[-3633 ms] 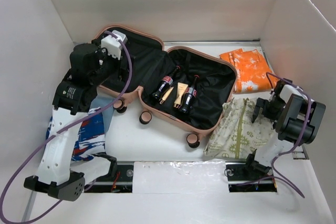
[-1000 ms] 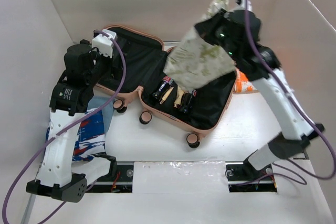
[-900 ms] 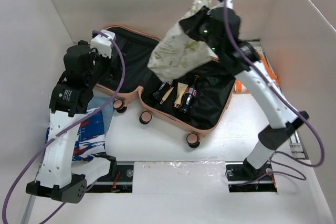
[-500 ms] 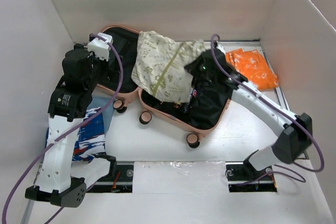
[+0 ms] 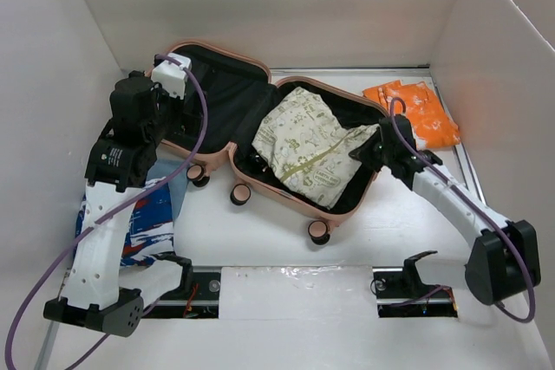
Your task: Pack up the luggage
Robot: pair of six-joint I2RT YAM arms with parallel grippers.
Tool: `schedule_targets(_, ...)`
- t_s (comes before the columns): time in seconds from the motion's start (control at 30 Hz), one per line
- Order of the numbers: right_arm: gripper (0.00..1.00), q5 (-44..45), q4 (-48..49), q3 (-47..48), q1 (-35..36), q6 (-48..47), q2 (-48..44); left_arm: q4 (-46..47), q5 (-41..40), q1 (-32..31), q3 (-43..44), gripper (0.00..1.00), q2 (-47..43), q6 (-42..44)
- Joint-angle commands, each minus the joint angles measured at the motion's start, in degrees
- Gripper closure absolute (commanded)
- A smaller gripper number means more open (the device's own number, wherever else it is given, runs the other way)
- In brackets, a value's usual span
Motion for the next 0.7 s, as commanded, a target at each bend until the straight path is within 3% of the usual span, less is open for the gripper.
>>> schedule_targets(0.0,1.0,-4.38,0.02,4.31,-1.84,-8.42,4.08,2.29,0.76,0.25,0.31,0.0,-0.5,-0.61)
schedule_targets(0.13,1.0,-10.19,0.02,7.91,-4.04,-15.8,10.67,2.29,0.76,0.25,0.31,0.0,-0.5,-0.61)
schedule_targets(0.27,0.98,-7.66,-7.7,15.11,-4.04,-23.28,15.78,1.76,0.76,0.25,0.31,0.0,-0.5,-0.61)
schedule_targets(0.37,0.77,-6.51,-10.61,19.95,-3.51,-28.73,17.45,1.76,0.24,0.25,0.31,0.0,-1.03,0.0)
schedule_targets(0.4,0.57,-6.5,-12.62,21.35,-2.91,-29.96,17.46,1.76,0.24,0.25,0.31,0.0,-1.03,0.0)
schedule_targets(0.5,0.25,-3.62,-17.89,28.82,-2.2,-34.44,19.04,1.76,0.24,0.25,0.31,0.0,-1.03,0.0)
schedule_targets(0.67,0.11,7.63,-35.47,43.13,0.53,-37.79,21.15,1.76,3.21,0.25,-1.01,0.0,-0.5,2.55)
